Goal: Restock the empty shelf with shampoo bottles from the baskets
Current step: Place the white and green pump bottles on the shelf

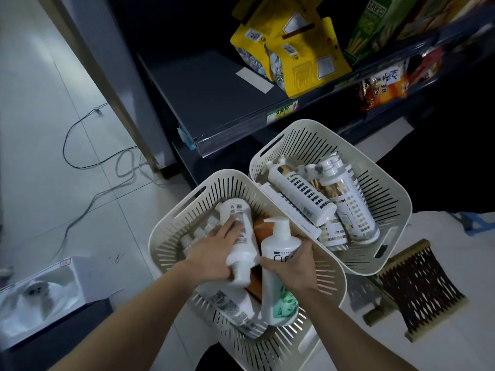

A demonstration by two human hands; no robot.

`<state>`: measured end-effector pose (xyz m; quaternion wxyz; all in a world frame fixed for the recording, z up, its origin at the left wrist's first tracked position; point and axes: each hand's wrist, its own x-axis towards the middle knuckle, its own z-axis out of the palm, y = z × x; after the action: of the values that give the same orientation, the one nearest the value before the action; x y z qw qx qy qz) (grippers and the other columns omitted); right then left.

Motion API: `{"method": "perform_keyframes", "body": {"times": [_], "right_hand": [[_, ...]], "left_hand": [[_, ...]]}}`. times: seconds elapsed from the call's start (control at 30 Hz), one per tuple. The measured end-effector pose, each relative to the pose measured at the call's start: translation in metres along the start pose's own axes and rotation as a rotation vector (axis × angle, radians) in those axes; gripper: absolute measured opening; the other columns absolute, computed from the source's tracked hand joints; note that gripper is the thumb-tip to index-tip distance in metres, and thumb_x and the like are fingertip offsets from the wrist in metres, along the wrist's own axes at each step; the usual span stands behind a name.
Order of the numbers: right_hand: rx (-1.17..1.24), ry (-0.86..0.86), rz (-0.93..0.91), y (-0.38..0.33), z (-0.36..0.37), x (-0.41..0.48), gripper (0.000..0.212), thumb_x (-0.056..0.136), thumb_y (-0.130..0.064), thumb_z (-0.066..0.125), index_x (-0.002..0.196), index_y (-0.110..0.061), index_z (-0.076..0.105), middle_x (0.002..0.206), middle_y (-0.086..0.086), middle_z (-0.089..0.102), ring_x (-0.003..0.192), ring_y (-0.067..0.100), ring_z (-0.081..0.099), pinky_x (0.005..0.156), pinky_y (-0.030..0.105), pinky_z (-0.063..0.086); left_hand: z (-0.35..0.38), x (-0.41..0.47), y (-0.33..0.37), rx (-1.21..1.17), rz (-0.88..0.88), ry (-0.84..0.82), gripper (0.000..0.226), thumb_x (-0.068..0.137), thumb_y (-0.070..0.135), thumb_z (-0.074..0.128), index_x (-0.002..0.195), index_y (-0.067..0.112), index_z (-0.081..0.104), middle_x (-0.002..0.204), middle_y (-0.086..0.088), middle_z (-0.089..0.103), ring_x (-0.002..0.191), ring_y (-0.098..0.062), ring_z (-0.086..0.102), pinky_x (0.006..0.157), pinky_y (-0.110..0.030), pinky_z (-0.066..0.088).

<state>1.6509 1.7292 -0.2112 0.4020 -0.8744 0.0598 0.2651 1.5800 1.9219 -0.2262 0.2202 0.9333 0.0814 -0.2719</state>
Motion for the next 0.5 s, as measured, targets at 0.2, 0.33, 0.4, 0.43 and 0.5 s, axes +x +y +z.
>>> {"method": "perform_keyframes", "body": {"times": [0.2, 0.33, 0.4, 0.43, 0.5], "right_hand": [[0.069, -0.01, 0.009, 0.001, 0.0, 0.0, 0.111, 0.023, -0.056, 0.088, 0.116, -0.017, 0.04, 0.114, 0.006, 0.057, 0.107, 0.024, 0.06, 0.094, 0.046, 0.054], [0.055, -0.009, -0.015, 0.006, -0.005, -0.001, 0.111, 0.026, -0.054, 0.09, 0.119, -0.018, 0.043, 0.113, 0.003, 0.059, 0.106, 0.021, 0.06, 0.093, 0.047, 0.054], [0.036, -0.006, -0.035, 0.008, -0.007, -0.003, 0.11, 0.027, -0.052, 0.091, 0.12, -0.019, 0.044, 0.114, 0.002, 0.06, 0.107, 0.021, 0.06, 0.093, 0.047, 0.053], [0.03, -0.004, -0.041, 0.008, -0.008, -0.003, 0.109, 0.027, -0.05, 0.092, 0.12, -0.018, 0.044, 0.114, 0.002, 0.06, 0.107, 0.021, 0.06, 0.093, 0.046, 0.053], [0.009, -0.009, -0.053, 0.008, -0.011, -0.003, 0.103, 0.034, -0.042, 0.097, 0.119, -0.018, 0.045, 0.112, 0.0, 0.061, 0.105, 0.019, 0.06, 0.091, 0.039, 0.052]], "left_hand": [[0.008, 0.016, -0.002, 0.241, 0.128, 0.075, 0.089, 0.082, 0.037, 0.064, 0.152, 0.031, 0.008, 0.161, 0.009, -0.011, 0.149, -0.02, -0.012, 0.118, -0.056, 0.006], [0.0, 0.035, 0.005, 0.492, 0.184, 0.023, 0.087, 0.086, 0.011, 0.057, 0.153, 0.024, 0.003, 0.162, -0.002, -0.009, 0.148, -0.021, -0.014, 0.117, -0.057, -0.002], [-0.007, 0.041, 0.004, 0.545, 0.246, 0.011, 0.084, 0.084, 0.02, 0.062, 0.151, 0.024, 0.012, 0.162, -0.004, 0.006, 0.149, -0.022, -0.003, 0.117, -0.057, -0.002], [-0.012, 0.042, 0.002, 0.565, 0.284, 0.012, 0.083, 0.082, 0.028, 0.063, 0.15, 0.024, 0.016, 0.161, -0.003, 0.012, 0.149, -0.022, 0.002, 0.117, -0.057, 0.0], [-0.02, 0.043, -0.001, 0.594, 0.346, 0.042, 0.083, 0.078, 0.041, 0.063, 0.148, 0.026, 0.022, 0.158, -0.002, 0.021, 0.148, -0.023, 0.011, 0.116, -0.056, 0.004]]}}
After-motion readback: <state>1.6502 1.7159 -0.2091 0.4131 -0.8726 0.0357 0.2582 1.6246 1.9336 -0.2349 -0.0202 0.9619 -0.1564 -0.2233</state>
